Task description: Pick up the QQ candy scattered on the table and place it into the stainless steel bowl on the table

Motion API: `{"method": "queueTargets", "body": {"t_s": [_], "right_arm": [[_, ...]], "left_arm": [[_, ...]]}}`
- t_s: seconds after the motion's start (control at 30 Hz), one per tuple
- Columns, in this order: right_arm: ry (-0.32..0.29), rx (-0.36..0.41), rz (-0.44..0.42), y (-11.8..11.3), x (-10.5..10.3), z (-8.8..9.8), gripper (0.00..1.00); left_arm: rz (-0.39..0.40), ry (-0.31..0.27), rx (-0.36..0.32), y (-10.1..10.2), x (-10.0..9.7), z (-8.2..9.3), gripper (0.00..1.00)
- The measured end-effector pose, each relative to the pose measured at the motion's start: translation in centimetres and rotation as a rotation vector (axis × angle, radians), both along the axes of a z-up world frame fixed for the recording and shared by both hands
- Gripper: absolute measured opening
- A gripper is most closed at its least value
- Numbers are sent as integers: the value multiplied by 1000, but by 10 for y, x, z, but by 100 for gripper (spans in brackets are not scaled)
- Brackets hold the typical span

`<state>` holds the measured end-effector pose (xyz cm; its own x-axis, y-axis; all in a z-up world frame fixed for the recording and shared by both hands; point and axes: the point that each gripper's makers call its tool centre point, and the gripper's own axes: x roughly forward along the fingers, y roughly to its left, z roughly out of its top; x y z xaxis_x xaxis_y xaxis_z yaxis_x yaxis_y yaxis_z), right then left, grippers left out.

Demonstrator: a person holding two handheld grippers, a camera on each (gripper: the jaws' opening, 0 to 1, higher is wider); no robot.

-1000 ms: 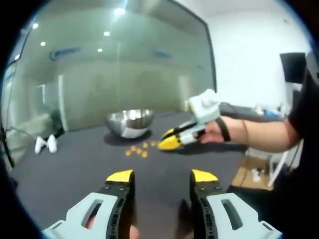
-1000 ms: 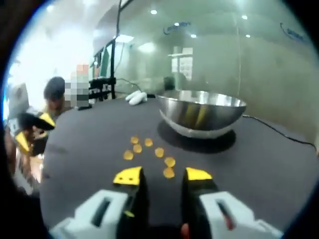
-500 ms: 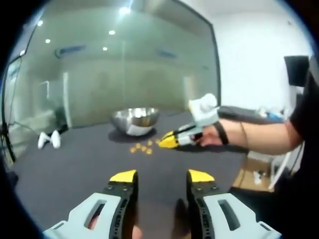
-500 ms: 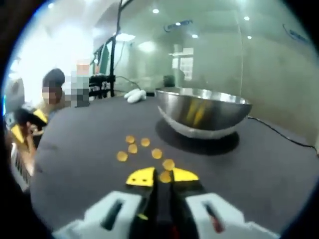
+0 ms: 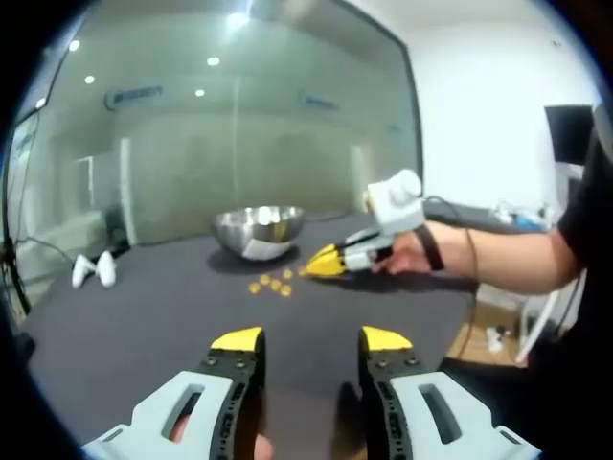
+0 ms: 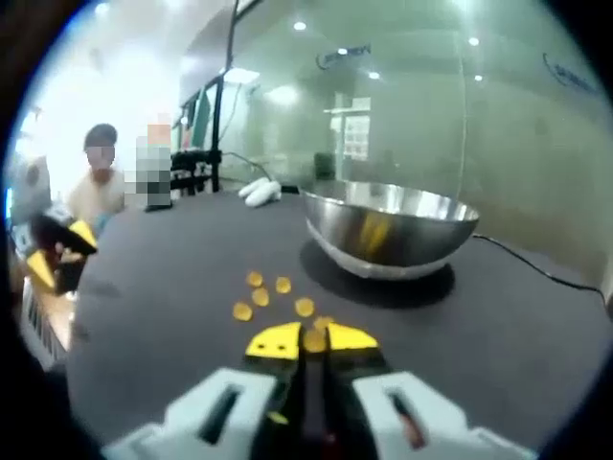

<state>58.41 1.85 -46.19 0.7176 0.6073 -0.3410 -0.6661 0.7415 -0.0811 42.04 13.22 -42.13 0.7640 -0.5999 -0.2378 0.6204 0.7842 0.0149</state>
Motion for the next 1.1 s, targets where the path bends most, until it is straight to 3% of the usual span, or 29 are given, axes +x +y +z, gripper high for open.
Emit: {"method": "queueTargets", "body": {"t_s": [0.1,0.33,0.57,0.8,0.9,1.03,1.1], "right_arm": [[-12,21,-6,-2,-3,9,10],[-139,10,-2,-5,1,63,10],[-256,17,-12,-6,35,112,10],[-234,39,-44,0,79,128,9],[-301,-62,-58,-1,91,131,10],[-282,-37,-61,4,106,131,10],[-318,-68,-66,3,108,132,10]], "left_arm": [[-4,-1,1,-2,-1,1,40],[-5,11,17,-2,-1,-1,40],[1,12,19,-2,0,0,40],[9,8,15,0,-2,3,39],[10,9,17,1,-3,4,39],[11,17,24,3,-5,1,39],[11,19,24,3,-5,1,39]]}}
